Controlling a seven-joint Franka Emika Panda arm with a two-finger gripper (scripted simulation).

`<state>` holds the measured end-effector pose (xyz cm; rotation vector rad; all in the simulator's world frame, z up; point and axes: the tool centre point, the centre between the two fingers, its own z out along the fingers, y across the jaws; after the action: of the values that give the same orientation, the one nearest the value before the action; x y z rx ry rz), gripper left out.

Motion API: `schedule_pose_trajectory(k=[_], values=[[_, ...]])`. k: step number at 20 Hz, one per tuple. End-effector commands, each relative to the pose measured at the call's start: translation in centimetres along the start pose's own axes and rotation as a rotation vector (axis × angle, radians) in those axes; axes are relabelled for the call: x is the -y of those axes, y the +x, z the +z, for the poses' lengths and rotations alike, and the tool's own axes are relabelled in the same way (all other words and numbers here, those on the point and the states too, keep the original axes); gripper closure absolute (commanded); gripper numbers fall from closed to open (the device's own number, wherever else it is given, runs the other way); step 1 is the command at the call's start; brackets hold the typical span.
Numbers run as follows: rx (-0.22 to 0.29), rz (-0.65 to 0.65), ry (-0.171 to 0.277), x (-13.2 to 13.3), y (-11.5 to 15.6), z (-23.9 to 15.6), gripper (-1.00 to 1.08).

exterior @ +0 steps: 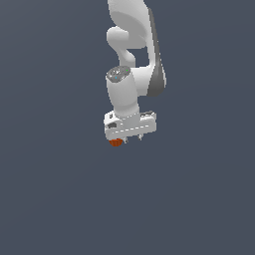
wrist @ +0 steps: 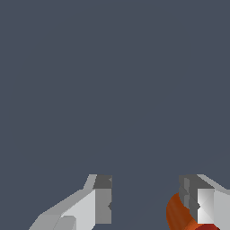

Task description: Pick up the object and move it to a goal position.

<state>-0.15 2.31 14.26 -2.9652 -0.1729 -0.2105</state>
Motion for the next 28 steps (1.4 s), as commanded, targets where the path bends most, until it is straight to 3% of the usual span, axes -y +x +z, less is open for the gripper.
schedule_pose_trajectory(k=[1,8,14,28], values=[[-0.027,-0.019,0.024,-0.3,-0.7,0.8,-0.2],[-0.11,-0.066,0.07,-1.0,-2.7,2.4,-0.2],[-0.183,-0.1,0.078,-1.8,-4.6,3.1,-0.2],[-0.314,-0.167,0.008,-4.0,-9.3,2.8,-0.2]])
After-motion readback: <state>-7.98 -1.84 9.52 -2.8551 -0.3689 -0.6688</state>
